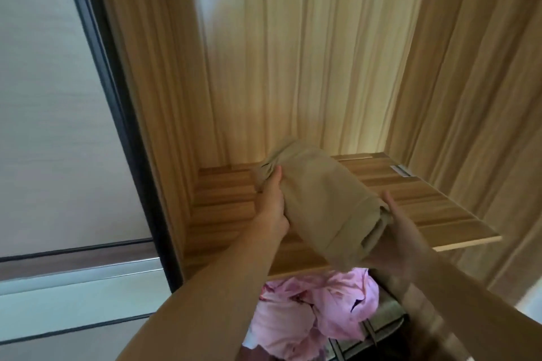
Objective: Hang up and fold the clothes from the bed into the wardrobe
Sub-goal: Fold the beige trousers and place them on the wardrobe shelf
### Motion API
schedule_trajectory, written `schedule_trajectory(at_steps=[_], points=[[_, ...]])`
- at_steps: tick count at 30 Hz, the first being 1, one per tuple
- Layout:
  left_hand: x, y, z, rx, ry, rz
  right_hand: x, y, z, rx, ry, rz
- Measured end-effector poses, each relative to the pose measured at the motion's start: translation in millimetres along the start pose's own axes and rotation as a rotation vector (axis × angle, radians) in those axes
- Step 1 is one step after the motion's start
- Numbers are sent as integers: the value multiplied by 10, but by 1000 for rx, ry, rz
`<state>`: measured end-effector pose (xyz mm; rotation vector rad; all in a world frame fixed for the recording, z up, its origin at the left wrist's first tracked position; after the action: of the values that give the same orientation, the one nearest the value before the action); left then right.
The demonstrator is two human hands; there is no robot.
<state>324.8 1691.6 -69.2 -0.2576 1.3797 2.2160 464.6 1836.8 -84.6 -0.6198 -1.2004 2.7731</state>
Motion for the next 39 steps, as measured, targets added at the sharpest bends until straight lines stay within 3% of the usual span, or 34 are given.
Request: schedule_trajectory(at_steps=[6,12,15,23,30,35,39], points=[[519,-166,228,-174,82,-19,629,-229,-25,-22,167,-202],[950,-143,346,-172,-170,-132,1131,-774,-382,-261,319,-300],[1223,-88,302,-109,-165,-153,1469,-1055,-506,-351,284,-321],[2078,-37,377,441,-51,-122,2624,-1546,-897,-562,260,-241],[2725,-131,406,690,114,-59,3549,-1742,-900,-881,320,-364],[2955,81,378,1071,290,153,3927,-1648,-1003,-985,372,-336],[3044,126,383,1104,326,119,4068,-1711,-974,-1105,423,-373]])
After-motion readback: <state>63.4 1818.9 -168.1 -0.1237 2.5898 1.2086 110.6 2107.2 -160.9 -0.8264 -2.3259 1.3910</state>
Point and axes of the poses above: each hand's wrist, its own x-axis towards the middle knuckle, its own z-axis out of the palm, y = z × x, the point moved 7 cm from there along x, towards the middle knuckle, and after that the axes turned 5 degrees about x, right-handed, at the moved point
